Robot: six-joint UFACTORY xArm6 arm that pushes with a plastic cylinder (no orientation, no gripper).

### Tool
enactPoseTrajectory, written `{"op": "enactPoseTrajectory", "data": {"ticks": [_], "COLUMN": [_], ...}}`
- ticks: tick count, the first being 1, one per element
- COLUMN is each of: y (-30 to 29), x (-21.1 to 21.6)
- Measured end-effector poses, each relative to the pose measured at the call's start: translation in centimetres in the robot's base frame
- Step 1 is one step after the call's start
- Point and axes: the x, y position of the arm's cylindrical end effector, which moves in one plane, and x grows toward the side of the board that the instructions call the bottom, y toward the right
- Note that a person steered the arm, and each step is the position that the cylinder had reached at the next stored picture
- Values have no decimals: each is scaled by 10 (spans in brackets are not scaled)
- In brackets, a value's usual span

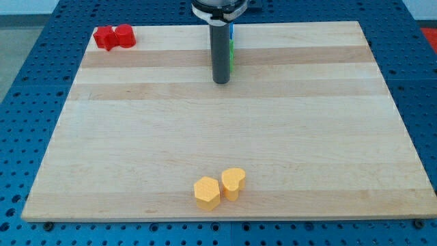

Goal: Move the arm away from the bottom side of the green circle

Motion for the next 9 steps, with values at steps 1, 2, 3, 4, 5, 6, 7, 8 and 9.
{"op": "enactPoseTrajectory", "data": {"ticks": [1, 2, 3, 4, 5, 6, 7, 8, 9], "y": [1, 0, -1, -1, -1, -4, -2, -31, -94], "x": [-6, -11, -14, -14, -10, -10, -2, 52, 55]}}
